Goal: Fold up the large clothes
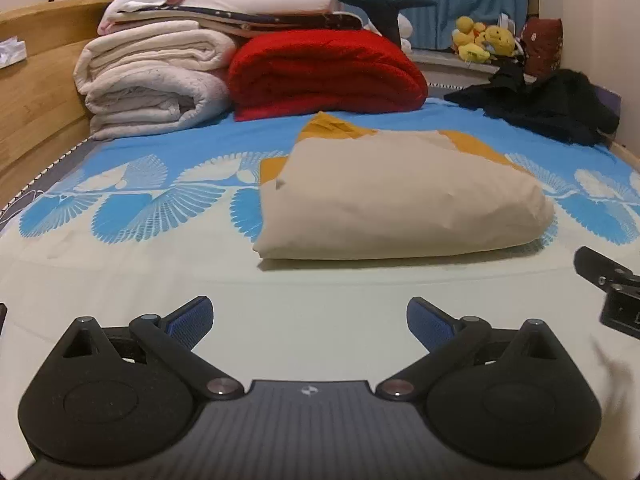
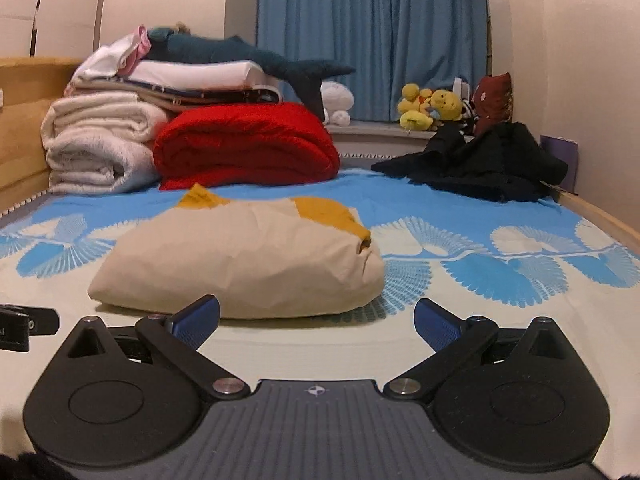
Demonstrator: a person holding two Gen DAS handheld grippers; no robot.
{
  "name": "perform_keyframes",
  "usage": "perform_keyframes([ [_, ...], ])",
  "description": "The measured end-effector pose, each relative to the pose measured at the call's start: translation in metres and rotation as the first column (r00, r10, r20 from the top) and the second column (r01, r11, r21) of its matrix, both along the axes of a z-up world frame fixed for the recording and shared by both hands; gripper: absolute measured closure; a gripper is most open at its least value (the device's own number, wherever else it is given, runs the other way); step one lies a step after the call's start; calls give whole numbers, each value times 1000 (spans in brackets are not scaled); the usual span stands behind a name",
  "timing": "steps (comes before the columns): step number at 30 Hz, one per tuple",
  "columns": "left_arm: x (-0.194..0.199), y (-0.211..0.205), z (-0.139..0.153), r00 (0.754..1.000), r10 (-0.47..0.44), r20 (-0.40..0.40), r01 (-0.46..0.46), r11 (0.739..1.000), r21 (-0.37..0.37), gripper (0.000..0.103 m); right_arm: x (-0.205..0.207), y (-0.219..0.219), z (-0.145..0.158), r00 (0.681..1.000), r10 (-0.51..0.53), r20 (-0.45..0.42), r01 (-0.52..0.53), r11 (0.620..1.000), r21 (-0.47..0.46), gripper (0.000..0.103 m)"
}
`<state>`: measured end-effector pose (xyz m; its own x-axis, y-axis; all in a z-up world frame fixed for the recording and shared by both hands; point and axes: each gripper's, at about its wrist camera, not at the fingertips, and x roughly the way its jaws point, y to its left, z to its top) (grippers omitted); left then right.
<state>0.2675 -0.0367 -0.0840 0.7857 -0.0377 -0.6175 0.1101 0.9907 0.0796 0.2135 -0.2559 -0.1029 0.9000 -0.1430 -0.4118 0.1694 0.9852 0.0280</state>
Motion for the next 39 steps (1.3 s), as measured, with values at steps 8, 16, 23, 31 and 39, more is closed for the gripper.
perform_keyframes([
  [8, 36, -19, -24, 998, -34, -61, 37, 999, 36, 0, 42, 1, -27, 999, 27, -19, -27, 1000, -1, 1],
  [16, 44, -19, -38, 995, -9, -102, 11, 1000, 26, 0, 50, -10, -34, 999, 10, -46, -7, 998, 55, 1],
  [23, 40, -22, -39, 995, -9, -100, 12, 1000, 29, 0, 44, -6, -31, 999, 23, -28, -21, 998, 54, 1],
  [31, 37, -25, -39, 996, -21, -84, 24, 999, 34, 0, 41, 0, -30, 999, 45, -19, -44, 998, 40, 1],
  [39, 37, -26, -39, 996, -18, -86, 21, 999, 34, 0, 42, 0, -29, 999, 45, -20, -44, 998, 52, 1],
])
